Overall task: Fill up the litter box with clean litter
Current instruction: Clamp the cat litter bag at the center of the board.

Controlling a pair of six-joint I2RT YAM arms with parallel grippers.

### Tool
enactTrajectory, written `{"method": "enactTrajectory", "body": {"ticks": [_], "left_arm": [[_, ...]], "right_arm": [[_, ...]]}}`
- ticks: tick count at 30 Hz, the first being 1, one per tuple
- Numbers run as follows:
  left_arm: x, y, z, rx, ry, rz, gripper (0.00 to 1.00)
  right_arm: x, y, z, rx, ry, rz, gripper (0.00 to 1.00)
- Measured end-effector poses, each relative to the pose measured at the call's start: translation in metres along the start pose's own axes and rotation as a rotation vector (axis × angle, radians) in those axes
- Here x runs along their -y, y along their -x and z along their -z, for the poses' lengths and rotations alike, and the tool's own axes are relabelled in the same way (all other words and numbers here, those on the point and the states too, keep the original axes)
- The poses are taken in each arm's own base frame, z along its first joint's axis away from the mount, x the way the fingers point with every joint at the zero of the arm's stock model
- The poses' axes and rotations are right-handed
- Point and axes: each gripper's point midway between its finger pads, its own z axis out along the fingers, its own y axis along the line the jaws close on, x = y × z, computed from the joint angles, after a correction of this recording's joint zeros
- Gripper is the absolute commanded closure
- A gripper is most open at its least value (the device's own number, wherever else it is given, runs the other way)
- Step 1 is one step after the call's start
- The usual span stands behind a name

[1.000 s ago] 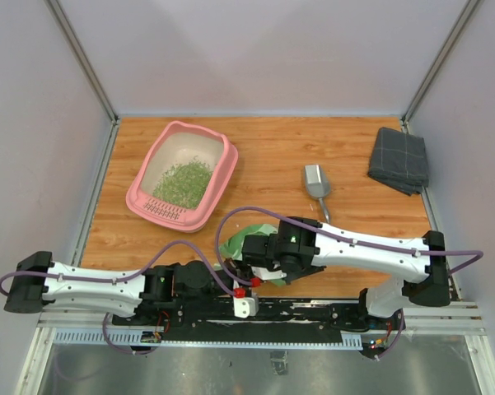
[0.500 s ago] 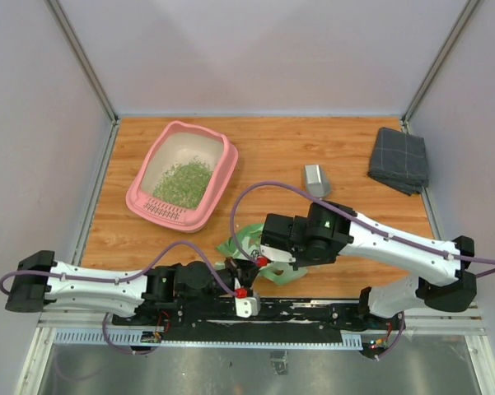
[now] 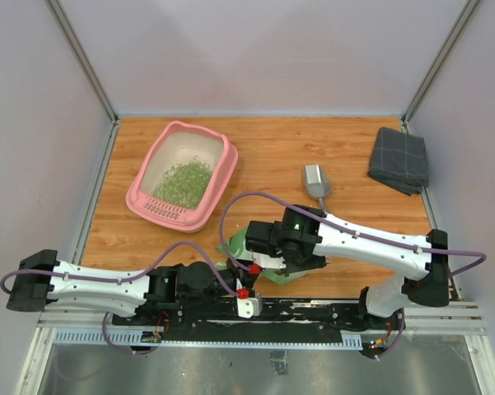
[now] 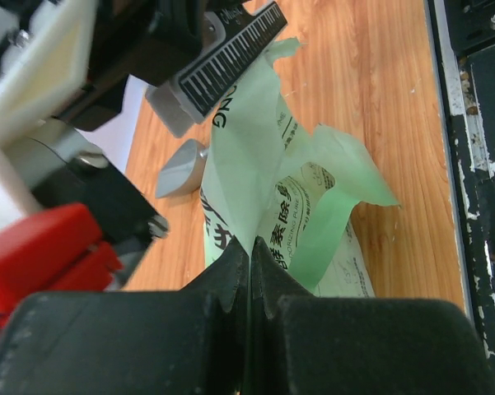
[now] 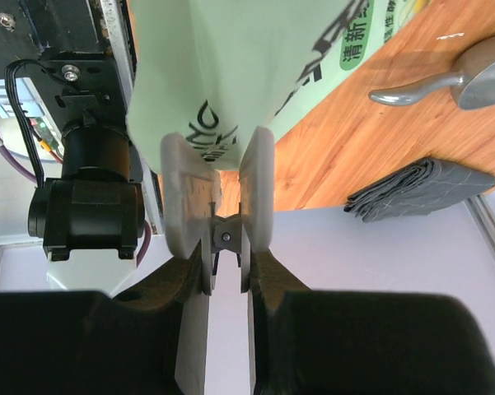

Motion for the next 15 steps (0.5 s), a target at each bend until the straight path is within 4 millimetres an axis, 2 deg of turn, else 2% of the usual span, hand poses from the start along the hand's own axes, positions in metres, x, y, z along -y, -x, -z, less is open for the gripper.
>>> {"method": "enactTrajectory", "body": {"ticks": [15], "left_arm": [[0.008, 0.0, -0.002, -0.003, -0.021, 0.005, 1.0]], "right_arm": [[-0.009, 0.005, -0.013, -0.079, 0.061, -0.018, 0.99]]}}
